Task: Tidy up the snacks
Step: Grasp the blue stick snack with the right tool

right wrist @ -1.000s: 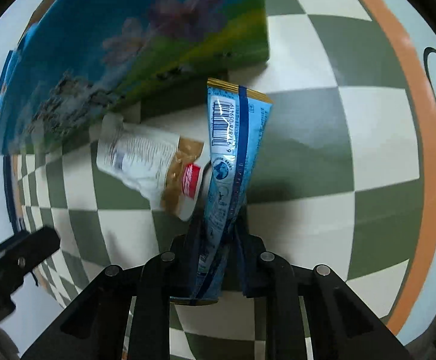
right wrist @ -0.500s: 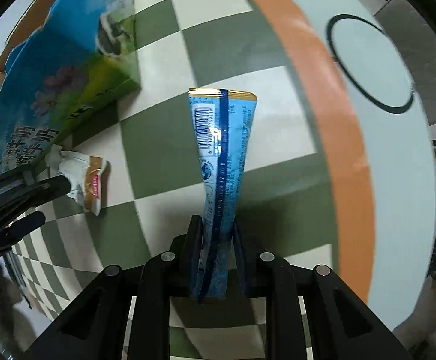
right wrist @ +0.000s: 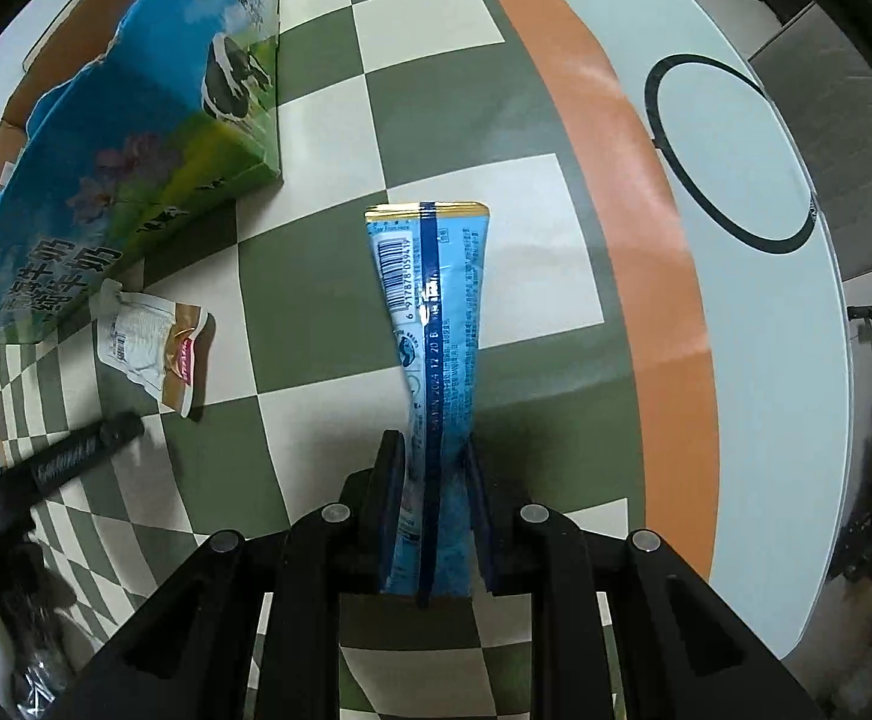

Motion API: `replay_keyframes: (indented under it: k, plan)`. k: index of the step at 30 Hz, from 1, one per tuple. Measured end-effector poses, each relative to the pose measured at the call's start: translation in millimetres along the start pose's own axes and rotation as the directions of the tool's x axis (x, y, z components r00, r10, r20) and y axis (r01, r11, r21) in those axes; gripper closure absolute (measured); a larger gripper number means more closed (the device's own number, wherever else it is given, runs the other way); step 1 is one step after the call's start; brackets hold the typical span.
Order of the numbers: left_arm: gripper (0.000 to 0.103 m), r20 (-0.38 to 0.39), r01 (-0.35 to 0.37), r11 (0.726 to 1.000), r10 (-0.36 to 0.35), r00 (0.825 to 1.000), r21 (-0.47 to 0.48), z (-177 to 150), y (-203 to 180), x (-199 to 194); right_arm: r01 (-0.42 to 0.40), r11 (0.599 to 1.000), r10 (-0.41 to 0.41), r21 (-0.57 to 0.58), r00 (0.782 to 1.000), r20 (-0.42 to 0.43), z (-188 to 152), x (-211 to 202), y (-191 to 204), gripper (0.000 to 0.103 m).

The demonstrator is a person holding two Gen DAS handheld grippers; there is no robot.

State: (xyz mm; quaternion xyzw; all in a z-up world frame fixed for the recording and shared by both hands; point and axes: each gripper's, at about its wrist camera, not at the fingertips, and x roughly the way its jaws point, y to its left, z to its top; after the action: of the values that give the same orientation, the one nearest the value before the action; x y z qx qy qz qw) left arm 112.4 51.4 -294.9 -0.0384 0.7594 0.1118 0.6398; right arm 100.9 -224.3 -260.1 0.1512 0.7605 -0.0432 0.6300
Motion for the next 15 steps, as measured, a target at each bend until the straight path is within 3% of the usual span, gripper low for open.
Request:
replay_keyframes:
  k: [2,5,10,15]
  plan:
    - [0.028,0.024,0.08,0.996,-0.079,0.997,-0.048,2,6,-15,-0.008,1.0,0.008,0.011,1.0,0.002,2,2,0,0.08]
    - [0.028,0.098,0.113,0.993,-0.111,0.989,-0.025,8,-11,-37,-0.013,0.999,0.013,0.03,1.0,0.005,5,1,-7,0.08]
    - [0.028,0.199,0.008,0.999,-0.019,0.98,0.053,7,-64,-41,0.013,1.0,-0.013,0.024,1.0,0.007,-2,-8,-19,0.081]
    - [0.026,0.208,-0.08,0.996,0.071,0.975,0.036,2,-90,-18,0.035,0.999,-0.035,0.011,0.999,0.011,-3,-9,-19,0.08]
